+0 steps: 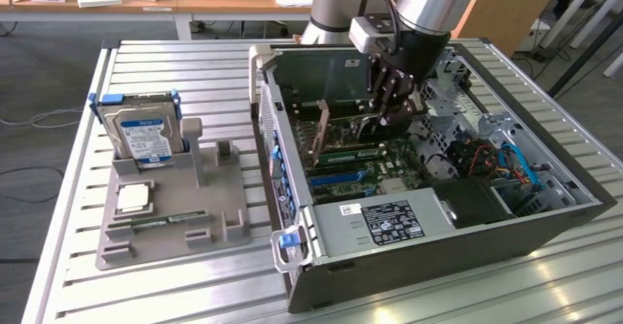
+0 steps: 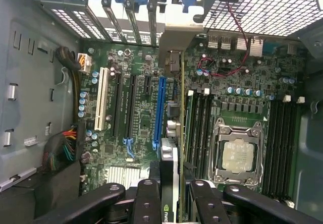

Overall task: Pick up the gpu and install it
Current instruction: 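Insert the gpu into the slot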

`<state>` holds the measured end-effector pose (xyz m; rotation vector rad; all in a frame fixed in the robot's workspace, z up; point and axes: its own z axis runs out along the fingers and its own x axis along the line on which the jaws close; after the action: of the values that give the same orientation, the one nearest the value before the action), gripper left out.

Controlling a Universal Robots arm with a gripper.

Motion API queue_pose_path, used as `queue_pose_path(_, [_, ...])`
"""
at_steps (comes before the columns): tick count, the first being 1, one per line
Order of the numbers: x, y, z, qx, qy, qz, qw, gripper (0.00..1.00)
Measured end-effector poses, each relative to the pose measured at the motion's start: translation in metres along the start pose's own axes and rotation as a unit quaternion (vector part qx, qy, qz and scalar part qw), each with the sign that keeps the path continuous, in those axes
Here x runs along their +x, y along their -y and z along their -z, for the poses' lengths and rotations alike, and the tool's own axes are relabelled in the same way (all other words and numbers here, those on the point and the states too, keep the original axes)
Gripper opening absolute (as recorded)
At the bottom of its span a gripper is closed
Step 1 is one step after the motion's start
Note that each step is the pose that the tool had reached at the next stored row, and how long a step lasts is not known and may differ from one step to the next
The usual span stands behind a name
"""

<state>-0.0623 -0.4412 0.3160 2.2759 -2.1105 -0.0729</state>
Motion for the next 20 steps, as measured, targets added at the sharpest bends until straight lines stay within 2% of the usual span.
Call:
queue_pose_path(2, [0.0000,0.0000,-0.0002,0.0005,0.0000,0.000,1.0000,0.27])
queue_pose_path(6, [-0.0001,-0.0004,-0.0004,0.0080,-0.0004,0.001,1.0000,0.27])
queue_pose_path(11, [-0.0001,-0.0006,-0.0003,0.0083,-0.0005,-0.001,1.0000,0.27])
queue_pose_path(15, [-0.0001,-0.0009,-0.0005,0.0084,0.0004,-0.018,0.9998,0.27])
queue_pose_path(20, [0.0004,-0.0012,-0.0005,0.0084,0.0005,-0.019,0.9998,0.27])
